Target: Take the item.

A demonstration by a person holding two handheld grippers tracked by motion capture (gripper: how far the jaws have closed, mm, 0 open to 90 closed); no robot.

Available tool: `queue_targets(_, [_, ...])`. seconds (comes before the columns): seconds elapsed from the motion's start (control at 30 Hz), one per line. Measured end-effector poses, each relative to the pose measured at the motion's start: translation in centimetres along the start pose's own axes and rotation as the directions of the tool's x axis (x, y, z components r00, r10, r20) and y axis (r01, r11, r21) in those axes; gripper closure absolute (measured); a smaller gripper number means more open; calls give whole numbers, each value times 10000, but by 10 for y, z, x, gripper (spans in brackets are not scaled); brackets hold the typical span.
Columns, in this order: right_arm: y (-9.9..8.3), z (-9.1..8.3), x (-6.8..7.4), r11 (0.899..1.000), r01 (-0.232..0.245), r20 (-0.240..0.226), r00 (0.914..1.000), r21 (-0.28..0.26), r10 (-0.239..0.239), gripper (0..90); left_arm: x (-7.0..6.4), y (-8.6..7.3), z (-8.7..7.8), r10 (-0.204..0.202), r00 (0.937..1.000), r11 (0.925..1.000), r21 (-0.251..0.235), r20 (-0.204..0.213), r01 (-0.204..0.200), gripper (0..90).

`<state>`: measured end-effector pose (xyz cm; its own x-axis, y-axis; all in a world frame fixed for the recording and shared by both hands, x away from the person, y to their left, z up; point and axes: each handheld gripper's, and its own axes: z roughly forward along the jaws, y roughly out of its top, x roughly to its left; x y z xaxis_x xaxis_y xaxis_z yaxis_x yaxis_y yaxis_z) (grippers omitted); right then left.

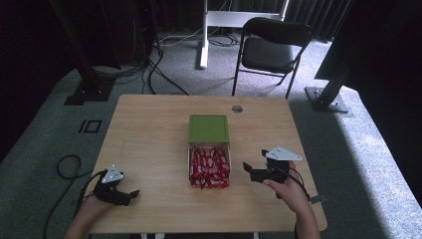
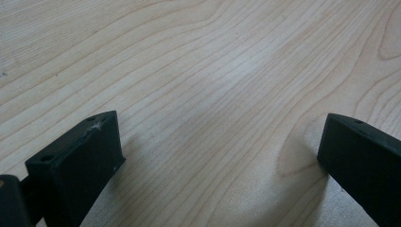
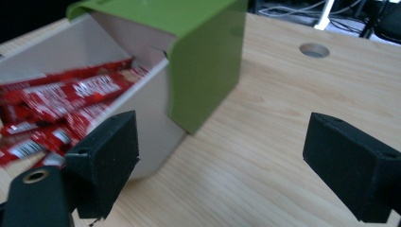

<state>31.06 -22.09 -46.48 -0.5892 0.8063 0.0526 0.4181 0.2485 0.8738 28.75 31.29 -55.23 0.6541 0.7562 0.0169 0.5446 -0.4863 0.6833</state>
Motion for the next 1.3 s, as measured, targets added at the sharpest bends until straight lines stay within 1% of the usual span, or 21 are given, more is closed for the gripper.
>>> queue_targets(0.03, [3,1,2,10000,80,-32,10000,-48,-80,111,0,0,0,1,10000,10000,-1,0,-1,15])
queue_targets(0.07, [4,1,4,10000,60,-87,9999,-73,-60,111,0,0,0,-3,10000,10000,-3,1,3,15])
queue_targets(0.17, [12,5,11,9997,145,-399,9991,-216,-153,111,0,0,0,-4,10000,10000,-3,1,4,15])
queue_targets(0.33, [19,11,20,9989,401,-627,9972,-221,-414,111,0,0,0,-3,10000,10000,-1,2,3,15])
queue_targets(0.4, [20,12,21,9990,386,-637,9972,-230,-400,111,0,0,0,-2,10000,10000,-1,2,2,15])
queue_targets(0.47, [26,15,27,9988,378,-897,9951,-327,-406,111,0,0,0,-7,10000,10000,-5,-2,7,15])
queue_targets(0.53, [27,16,29,9985,408,-971,9943,-368,-442,111,0,0,0,-8,10000,10000,-5,-2,8,15])
queue_targets(0.57, [31,18,33,9981,410,-1093,9929,-461,-459,111,0,0,0,-9,10000,10000,-6,-3,9,15])
queue_targets(0.6, [31,18,33,9981,410,-1093,9929,-461,-459,111,0,0,0,-18,10000,10000,-13,-2,18,15])
queue_targets(0.7, [35,23,40,9973,533,-1256,9903,-496,-592,111,0,0,0,-9,10000,10000,-7,-3,9,15])
queue_targets(0.83, [39,35,54,9965,706,-1639,9835,-449,-771,111,0,0,0,4,10000,10000,-5,-6,-4,15])
queue_targets(0.87, [40,37,57,9967,682,-1730,9821,-445,-749,111,0,0,0,-1,10000,10000,-9,-5,1,15])
queue_targets(0.9, [40,37,57,9967,682,-1730,9821,-445,-749,111,0,0,0,1,10000,10000,-7,-6,-1,15])
queue_targets(1.0, [42,44,66,9965,716,-1957,9775,-432,-787,111,0,0,0,3,10000,10000,-6,-4,-3,15])
queue_targets(1.03, [43,49,72,9962,780,-2096,9741,-396,-846,111,0,0,0,3,10000,10000,-6,-4,-3,15])
queue_targets(1.07, [43,49,72,9962,780,-2096,9741,-396,-846,111,0,0,0,3,10000,10000,-6,-4,-3,15])
queue_targets(1.1, [44,53,78,9960,797,-2238,9708,-404,-867,111,0,0,0,1,10000,10000,-7,-5,-1,15])
queue_targets(1.2, [44,57,81,9961,807,-2326,9687,-359,-869,112,0,0,0,4,10000,10000,-7,-3,-4,15])
queue_targets(1.3, [44,62,85,9961,837,-2331,9685,-282,-880,111,0,0,0,7,10000,10000,-7,-5,-7,15])
